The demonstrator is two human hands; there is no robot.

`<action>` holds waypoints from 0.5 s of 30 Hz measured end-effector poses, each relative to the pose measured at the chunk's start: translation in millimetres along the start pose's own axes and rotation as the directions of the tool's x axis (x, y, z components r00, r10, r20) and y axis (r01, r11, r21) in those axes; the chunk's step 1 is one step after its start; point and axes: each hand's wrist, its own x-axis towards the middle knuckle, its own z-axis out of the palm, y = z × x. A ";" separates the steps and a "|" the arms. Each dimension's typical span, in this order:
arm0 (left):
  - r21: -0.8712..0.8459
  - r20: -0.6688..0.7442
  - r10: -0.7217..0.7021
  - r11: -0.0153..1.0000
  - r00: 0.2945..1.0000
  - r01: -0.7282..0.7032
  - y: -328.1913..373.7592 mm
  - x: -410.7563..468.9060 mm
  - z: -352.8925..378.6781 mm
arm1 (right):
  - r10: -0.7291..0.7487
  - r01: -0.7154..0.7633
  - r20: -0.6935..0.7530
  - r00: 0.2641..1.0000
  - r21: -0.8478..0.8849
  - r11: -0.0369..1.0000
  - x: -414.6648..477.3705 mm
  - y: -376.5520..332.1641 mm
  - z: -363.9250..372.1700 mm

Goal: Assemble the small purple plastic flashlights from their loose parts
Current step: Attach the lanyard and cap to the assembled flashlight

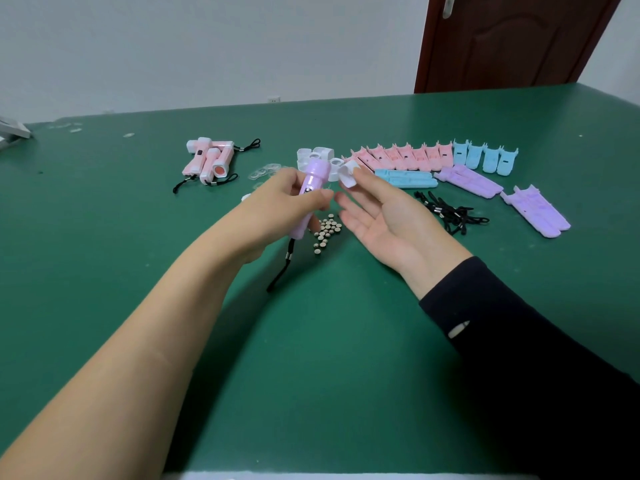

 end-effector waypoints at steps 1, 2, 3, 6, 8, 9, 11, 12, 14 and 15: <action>-0.043 0.009 0.007 0.999 1.000 -0.007 -0.1 0.0 1.5 | 0.004 -0.004 0.003 1.000 0.026 1.000 -0.1 -0.1 0.5; -0.070 0.013 0.016 0.997 1.000 -0.015 -0.2 -0.1 2.9 | 0.005 -0.005 0.009 1.000 0.052 0.999 -0.4 -0.3 0.9; -0.078 0.013 0.023 0.997 1.000 -0.022 -0.2 -0.3 4.0 | 0.002 -0.003 0.019 1.000 0.074 0.997 -0.7 -0.5 1.4; -0.058 -0.009 0.070 0.996 0.998 -0.070 0.1 -1.5 6.4 | -0.022 0.016 0.054 0.998 0.104 0.994 -1.9 -2.1 2.1; -0.024 -0.049 0.105 0.994 0.993 -0.106 -0.4 -1.7 7.4 | -0.039 0.031 0.076 0.996 0.110 0.994 -1.9 -3.1 2.1; -0.015 -0.071 0.116 0.993 0.991 -0.118 -0.6 -1.6 7.9 | -0.044 0.035 0.086 0.995 0.110 0.993 -1.8 -3.3 2.0; 0.012 -0.104 0.144 0.990 0.984 -0.144 -1.1 -0.9 8.7 | -0.050 0.040 0.101 0.994 0.098 0.994 -1.6 -3.6 1.8; 0.036 -0.116 0.162 0.987 0.980 -0.159 -1.0 -0.7 8.8 | -0.053 0.043 0.108 0.993 0.087 0.995 -1.7 -3.5 1.7; 0.081 -0.135 0.199 0.979 0.971 -0.189 -0.2 -1.1 8.9 | -0.057 0.049 0.126 0.990 0.060 0.997 -1.7 -3.0 1.5; 0.100 -0.142 0.217 0.974 0.966 -0.204 0.3 -1.5 9.1 | -0.060 0.054 0.136 0.989 0.044 0.998 -1.8 -2.7 1.8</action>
